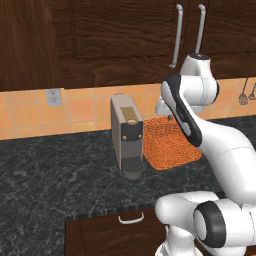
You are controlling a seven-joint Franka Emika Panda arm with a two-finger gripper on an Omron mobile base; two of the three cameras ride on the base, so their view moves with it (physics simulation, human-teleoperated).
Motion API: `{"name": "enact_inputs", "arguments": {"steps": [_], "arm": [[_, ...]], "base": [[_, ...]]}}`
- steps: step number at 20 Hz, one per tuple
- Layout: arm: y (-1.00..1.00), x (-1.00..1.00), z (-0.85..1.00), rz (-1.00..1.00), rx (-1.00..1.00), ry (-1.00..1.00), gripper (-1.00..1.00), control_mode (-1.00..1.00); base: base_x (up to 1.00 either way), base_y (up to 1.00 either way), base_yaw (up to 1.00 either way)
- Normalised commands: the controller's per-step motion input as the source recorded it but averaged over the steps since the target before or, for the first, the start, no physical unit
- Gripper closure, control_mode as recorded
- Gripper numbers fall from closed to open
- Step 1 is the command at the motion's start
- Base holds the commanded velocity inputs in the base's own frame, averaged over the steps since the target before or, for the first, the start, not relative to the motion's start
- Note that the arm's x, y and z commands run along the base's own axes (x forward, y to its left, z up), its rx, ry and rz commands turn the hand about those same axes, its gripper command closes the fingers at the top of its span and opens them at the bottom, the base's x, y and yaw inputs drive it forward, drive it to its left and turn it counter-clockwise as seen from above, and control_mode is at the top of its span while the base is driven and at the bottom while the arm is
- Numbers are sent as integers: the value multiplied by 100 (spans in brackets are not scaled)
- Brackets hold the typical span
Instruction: Open the cabinet, pick up the bread from the cabinet and place it in the basket. Then move the basket to the dining counter.
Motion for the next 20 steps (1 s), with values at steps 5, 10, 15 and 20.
{"name": "enact_inputs", "arguments": {"steps": [5, 10, 15, 20], "arm": [[0, -47, 0, 1, 0, -15, -100, -100], [0, -28, 59, 8, 0, -62, -100, -100], [0, 0, 96, 1, 0, -56, -100, -100], [11, 24, 99, 0, 0, -31, -100, -100]], "base": [[0, 0, 0], [0, 0, 0], [0, 0, 0], [0, 0, 0]]}}
